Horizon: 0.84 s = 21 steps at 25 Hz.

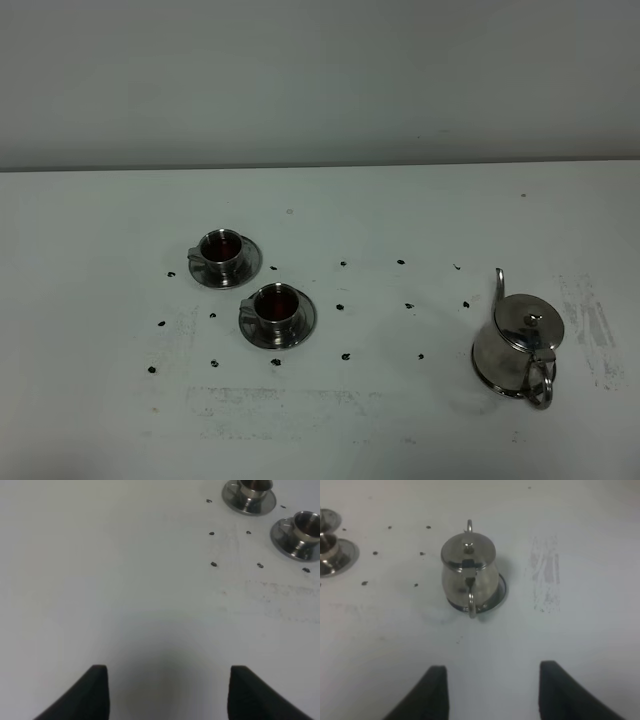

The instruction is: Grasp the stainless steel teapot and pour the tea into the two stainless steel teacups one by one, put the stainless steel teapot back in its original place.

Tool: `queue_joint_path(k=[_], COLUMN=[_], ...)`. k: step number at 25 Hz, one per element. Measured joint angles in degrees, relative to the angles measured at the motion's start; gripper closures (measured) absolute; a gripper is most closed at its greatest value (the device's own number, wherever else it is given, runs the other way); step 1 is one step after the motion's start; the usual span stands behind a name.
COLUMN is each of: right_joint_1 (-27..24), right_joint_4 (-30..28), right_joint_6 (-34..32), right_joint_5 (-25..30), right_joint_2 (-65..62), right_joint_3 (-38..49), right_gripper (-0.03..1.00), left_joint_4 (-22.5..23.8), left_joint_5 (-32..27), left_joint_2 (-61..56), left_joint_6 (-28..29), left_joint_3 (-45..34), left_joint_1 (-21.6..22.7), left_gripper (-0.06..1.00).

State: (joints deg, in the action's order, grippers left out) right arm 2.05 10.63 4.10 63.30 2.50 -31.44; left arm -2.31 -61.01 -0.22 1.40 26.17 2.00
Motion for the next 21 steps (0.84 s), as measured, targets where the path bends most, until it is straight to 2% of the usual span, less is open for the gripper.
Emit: queue_joint_path(k=[3, 21], right_joint_1=[0.0, 0.0], right_joint_4=[0.05, 0.28], right_joint_6=[0.0, 0.0], right_joint_5=[0.0, 0.0], right_joint_2=[0.0, -0.07], right_joint_3=[0.0, 0.0], right_gripper=[0.55, 0.55], left_joint_4=[0.0, 0.0], left_joint_5=[0.0, 0.0], left_joint_2=[0.0, 0.0], left_joint_6=[0.0, 0.0], left_joint_3=[0.0, 0.0], left_joint_1=[-1.71, -1.72], left_gripper=[0.44, 0.44])
